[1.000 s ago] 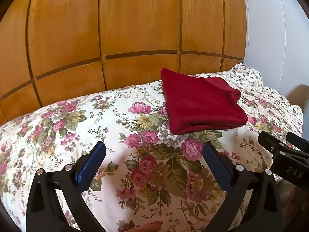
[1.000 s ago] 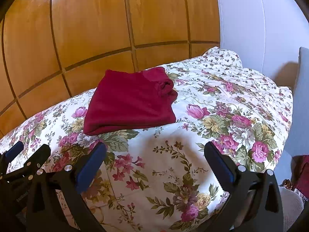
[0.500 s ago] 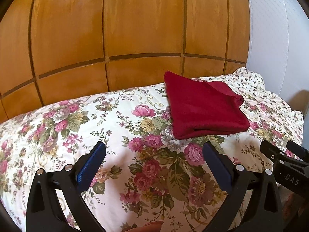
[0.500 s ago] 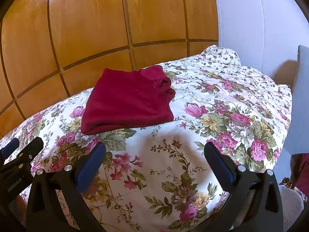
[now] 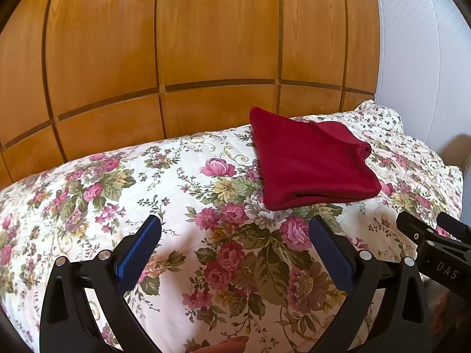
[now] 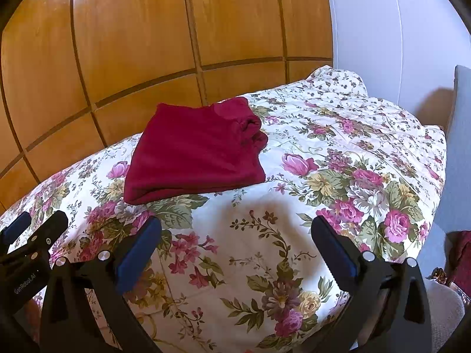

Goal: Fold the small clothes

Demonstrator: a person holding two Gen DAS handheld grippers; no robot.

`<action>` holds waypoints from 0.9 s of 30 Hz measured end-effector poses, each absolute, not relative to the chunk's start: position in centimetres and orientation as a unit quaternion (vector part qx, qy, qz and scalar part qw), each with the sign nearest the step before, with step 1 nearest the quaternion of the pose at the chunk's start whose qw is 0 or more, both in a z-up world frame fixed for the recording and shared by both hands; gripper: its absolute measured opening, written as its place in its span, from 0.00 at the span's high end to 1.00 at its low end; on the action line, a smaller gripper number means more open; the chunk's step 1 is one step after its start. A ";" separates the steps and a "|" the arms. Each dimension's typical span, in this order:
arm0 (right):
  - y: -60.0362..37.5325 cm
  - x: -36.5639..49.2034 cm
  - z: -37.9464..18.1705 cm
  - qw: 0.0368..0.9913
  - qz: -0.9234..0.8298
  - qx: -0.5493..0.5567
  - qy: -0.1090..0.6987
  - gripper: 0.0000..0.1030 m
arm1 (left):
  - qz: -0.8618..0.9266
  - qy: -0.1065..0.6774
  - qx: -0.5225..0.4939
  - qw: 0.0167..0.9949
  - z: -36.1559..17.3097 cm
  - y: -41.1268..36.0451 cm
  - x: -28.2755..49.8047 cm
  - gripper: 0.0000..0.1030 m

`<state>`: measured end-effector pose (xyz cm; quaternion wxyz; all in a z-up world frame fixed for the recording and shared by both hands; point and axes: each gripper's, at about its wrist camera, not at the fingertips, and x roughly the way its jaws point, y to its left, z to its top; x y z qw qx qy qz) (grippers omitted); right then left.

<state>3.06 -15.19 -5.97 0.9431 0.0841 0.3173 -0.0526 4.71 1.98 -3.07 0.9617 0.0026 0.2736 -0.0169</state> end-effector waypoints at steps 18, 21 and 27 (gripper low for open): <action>-15.3 3.1 -6.0 0.942 -0.052 0.086 0.319 0.02 | -0.022 0.276 0.003 0.961 -3.3 2.2 4.7 0.04; -15.3 3.1 -6.1 0.942 -0.052 0.087 0.319 0.02 | -0.023 0.274 0.004 0.961 -3.3 2.3 4.8 0.04; -15.3 3.1 -6.1 0.942 -0.051 0.087 0.320 0.02 | -0.023 0.273 0.006 0.962 -3.3 2.3 4.7 0.04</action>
